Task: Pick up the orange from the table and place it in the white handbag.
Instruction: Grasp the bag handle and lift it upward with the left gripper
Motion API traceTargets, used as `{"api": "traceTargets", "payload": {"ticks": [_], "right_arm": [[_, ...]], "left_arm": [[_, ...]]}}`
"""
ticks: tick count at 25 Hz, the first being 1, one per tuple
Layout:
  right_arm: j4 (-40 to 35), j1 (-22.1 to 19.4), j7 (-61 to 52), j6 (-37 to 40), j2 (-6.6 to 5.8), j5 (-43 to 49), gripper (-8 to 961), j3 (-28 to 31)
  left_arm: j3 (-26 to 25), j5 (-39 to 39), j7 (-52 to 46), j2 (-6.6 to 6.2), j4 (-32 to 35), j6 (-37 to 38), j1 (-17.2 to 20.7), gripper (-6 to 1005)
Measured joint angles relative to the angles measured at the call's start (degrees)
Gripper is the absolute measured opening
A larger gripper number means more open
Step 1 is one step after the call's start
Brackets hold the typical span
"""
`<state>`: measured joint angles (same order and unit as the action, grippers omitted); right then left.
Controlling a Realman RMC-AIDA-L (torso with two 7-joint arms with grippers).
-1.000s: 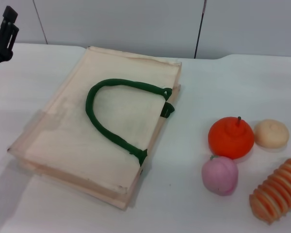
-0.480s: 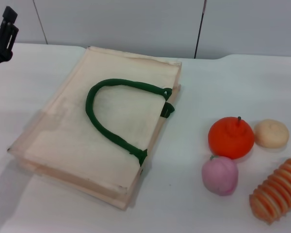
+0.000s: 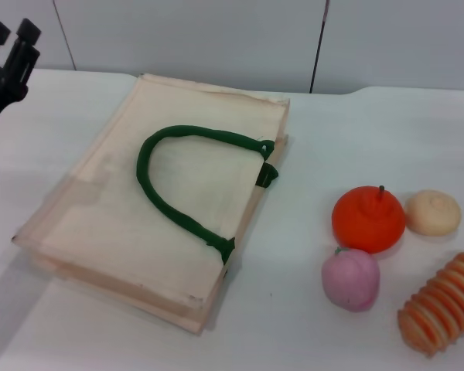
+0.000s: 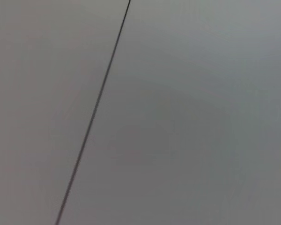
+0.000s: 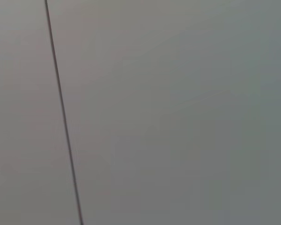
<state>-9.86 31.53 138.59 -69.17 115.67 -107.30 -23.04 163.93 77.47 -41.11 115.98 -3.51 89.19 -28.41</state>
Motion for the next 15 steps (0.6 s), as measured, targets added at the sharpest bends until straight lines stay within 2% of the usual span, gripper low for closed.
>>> {"api": "traceTargets", "payload": {"ticks": [7,15], "right_arm": [[-8.3,-0.2,-16.7,1.7,-0.09,11.2,575,0.1],[-9.6,-0.2,-18.8,1.2,-0.1,13.2,576,0.3]], "left_arm": [[0.0,-7.0,-14.3,-0.05,-6.8,-1.4,-2.3,557],[0.0,-16.3,-36.9,0.03,-18.0,-2.3,-5.9,557]]}}
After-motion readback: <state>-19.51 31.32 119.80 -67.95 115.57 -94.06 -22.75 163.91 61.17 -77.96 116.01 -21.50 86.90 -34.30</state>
